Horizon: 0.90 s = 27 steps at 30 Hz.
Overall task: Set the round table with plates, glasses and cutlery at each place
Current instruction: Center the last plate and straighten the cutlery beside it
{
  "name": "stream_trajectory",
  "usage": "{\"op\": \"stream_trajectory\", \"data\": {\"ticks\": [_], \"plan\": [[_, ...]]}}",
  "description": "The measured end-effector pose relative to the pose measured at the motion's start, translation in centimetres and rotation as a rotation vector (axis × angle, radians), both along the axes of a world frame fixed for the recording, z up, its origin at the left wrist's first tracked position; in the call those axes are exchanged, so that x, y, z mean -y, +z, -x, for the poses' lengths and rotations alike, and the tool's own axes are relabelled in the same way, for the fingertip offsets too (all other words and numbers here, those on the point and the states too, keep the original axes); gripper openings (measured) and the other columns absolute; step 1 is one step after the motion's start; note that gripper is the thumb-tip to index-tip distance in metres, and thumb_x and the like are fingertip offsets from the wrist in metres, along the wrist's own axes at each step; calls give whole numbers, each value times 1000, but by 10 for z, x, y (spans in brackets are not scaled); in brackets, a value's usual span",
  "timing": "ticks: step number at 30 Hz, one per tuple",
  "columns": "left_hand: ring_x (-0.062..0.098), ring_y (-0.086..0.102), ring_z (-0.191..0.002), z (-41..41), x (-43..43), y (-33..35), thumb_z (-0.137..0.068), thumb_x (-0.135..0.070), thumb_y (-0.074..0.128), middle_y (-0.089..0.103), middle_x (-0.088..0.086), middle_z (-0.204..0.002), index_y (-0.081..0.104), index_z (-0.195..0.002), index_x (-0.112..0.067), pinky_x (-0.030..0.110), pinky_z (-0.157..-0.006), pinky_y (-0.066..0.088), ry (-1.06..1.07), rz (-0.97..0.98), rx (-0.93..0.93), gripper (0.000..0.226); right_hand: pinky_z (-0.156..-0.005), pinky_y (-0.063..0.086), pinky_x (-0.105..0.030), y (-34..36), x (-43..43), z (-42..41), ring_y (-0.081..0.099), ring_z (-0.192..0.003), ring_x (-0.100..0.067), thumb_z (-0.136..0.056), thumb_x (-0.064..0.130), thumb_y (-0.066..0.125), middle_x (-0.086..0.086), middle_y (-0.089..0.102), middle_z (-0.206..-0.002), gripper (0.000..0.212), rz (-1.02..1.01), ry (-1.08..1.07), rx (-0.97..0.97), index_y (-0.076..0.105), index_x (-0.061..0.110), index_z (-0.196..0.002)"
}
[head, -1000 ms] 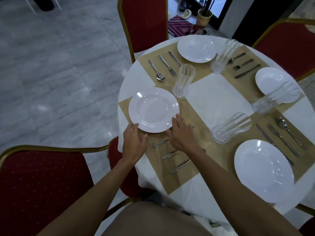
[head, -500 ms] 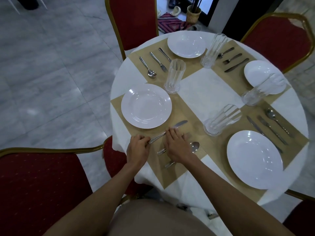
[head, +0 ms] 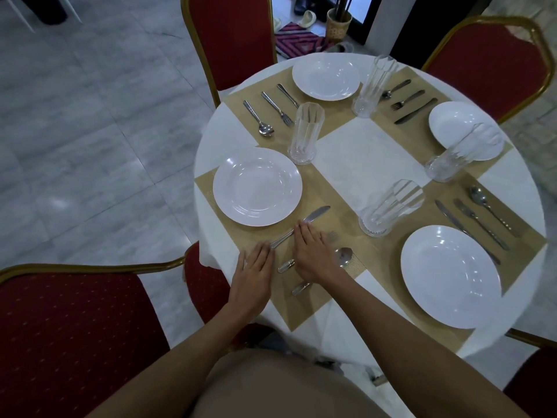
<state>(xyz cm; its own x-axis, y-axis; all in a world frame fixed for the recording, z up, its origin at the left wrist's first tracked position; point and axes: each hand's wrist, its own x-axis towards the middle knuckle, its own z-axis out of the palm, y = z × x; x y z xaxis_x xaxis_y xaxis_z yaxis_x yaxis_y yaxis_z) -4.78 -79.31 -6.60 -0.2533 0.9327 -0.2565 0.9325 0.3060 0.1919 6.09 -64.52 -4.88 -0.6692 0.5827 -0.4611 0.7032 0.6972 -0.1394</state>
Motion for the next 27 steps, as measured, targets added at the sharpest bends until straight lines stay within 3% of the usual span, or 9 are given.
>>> {"op": "stream_trajectory", "data": {"ticks": [7,27], "plan": [[22,-13,-152,0,-3,2,-107,-24,23,-10,8,-165,-2,-157,-10,44,-122,-4,5,19,38,58,-123,2,-45,4,-2,-1,-7,-154,-24,-106,29,20,-10,-6,-167,60,-20,4,3,-2,7,-158],[20,-7,-153,3,1,6,-107,-37,23,-5,6,-166,5,-158,-12,43,-124,1,32,9,110,59,-122,1,-56,4,3,3,-8,-154,-23,-107,34,19,-6,-3,-167,60,-3,-44,2,0,11,-158]]}}
